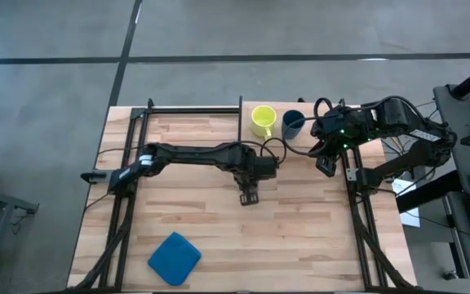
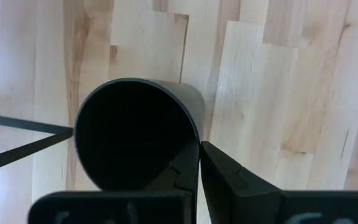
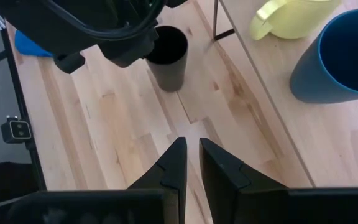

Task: Stack small to large cups/mugs on shelf
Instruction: Put the black cup on the shelf

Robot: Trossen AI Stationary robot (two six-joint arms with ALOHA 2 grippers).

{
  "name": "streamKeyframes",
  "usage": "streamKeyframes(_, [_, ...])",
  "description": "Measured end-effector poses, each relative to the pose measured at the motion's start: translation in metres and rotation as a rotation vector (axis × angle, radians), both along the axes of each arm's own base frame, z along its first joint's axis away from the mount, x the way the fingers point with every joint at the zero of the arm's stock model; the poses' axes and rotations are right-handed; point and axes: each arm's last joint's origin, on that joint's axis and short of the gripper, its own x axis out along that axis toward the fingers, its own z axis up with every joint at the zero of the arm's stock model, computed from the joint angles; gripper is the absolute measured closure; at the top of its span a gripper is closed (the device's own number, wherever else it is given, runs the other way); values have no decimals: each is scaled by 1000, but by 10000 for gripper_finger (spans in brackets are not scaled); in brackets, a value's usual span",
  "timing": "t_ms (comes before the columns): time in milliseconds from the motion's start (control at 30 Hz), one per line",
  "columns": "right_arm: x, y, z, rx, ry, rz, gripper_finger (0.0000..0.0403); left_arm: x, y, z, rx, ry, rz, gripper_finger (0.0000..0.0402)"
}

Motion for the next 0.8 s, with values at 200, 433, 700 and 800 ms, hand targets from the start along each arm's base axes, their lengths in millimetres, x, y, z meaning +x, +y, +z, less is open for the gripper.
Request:
streamKeyframes(200, [0, 0, 0, 0, 0, 0, 364, 2, 0, -1, 0, -19, -2, 386])
streamKeyframes(433, [0, 0, 0, 0, 0, 0, 364, 6, 0, -5, -5, -44, 6, 341])
streamKeyframes(700, [3, 0, 1, -59, -21, 92, 364, 5, -3, 8, -82, -84, -19, 334])
streamKeyframes(800, [10, 0, 0, -84, -73, 124, 364, 0, -6, 25, -139, -128, -20, 334])
